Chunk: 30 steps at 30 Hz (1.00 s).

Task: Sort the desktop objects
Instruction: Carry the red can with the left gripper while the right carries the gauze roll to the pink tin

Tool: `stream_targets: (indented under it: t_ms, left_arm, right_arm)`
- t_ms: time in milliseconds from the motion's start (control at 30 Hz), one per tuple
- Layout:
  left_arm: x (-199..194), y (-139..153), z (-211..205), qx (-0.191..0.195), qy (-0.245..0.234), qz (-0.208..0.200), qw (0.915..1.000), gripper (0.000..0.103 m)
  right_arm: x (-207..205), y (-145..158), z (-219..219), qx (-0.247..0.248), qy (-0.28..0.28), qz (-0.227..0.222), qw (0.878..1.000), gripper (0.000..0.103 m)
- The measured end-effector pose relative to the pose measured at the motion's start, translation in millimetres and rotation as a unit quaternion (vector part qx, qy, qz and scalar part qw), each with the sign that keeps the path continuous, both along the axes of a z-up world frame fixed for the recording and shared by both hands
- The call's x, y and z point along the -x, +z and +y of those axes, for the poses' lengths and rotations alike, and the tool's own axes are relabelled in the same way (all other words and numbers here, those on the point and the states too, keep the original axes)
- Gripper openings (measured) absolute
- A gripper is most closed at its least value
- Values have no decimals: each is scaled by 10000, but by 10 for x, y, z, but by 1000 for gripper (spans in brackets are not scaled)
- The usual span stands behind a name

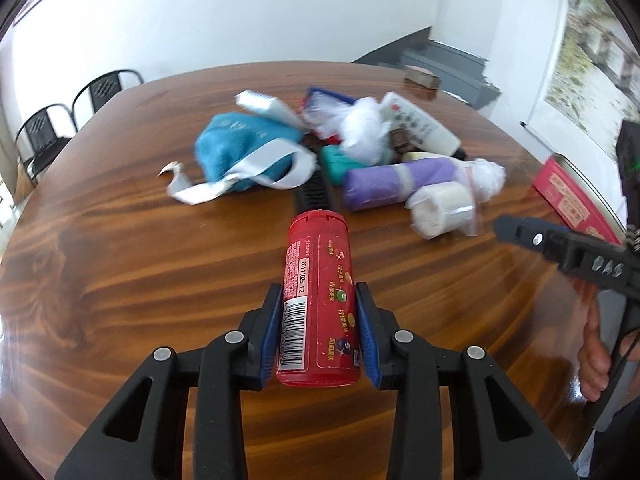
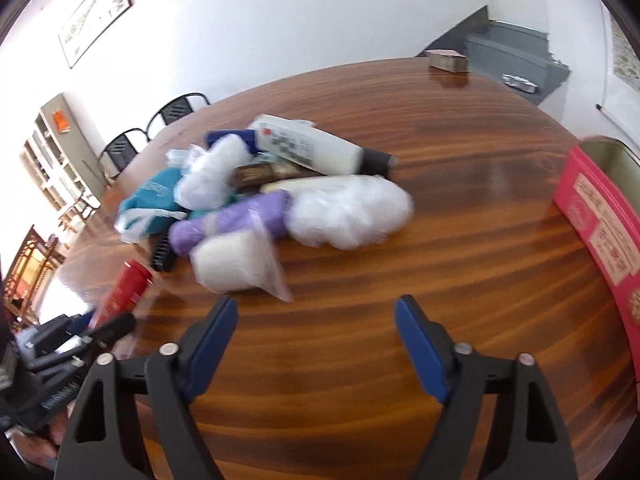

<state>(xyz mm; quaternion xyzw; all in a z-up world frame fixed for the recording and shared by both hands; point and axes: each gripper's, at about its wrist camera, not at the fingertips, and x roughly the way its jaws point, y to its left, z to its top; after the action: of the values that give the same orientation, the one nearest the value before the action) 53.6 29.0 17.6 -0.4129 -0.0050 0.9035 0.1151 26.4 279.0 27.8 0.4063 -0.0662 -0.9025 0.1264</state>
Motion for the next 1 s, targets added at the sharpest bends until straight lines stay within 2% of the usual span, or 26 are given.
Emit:
stream_targets:
  t_ms: [167,267,433,500,567,633,667,733,833,1000]
  left_arm:
    - [49,-33,-144,-45,364,-75,9993,38]
    - [98,-57,-154,-35,426,-122,9990,38]
    - [201,-99,-77,141,537,-132,9984,39]
    - [217,-101,-38,202,500,-138,9985,49]
    - [238,-105,13,286,488,-142,9983,50]
    - [222,-106,-7,256,491,-130,9984,47]
    - [218,-100,-20,172,498,-119,9985,38]
    - [209,-92,-44,35,488,-127,9987,38]
    - [179,-101,-91,-136,502,-100,9986,38]
    - [45,-31,-107,-224,588,34,9980,38]
  right_arm:
    - [94,73,-307,-204,313,156,9992,81]
    - [168,38,-477,-434,406,164,9981,79]
    - [264,-20,-553,-638,346,85,9973,75]
    - [283,-48,-536,-644,336,49,9973,75]
    - [300,-84,-516,-592,342,-8,9977,73]
    - [311,-115,-516,-604,354,-53,9975,64]
    - [318,-143,-527,-628,388,-93,9972,58]
    - [303,-167,-538,-672,459,-109,9966,48]
    - [239,-135,-539,-724,472,37,9962,46]
    - [145,-44,-437,-444,421,243,9978,46]
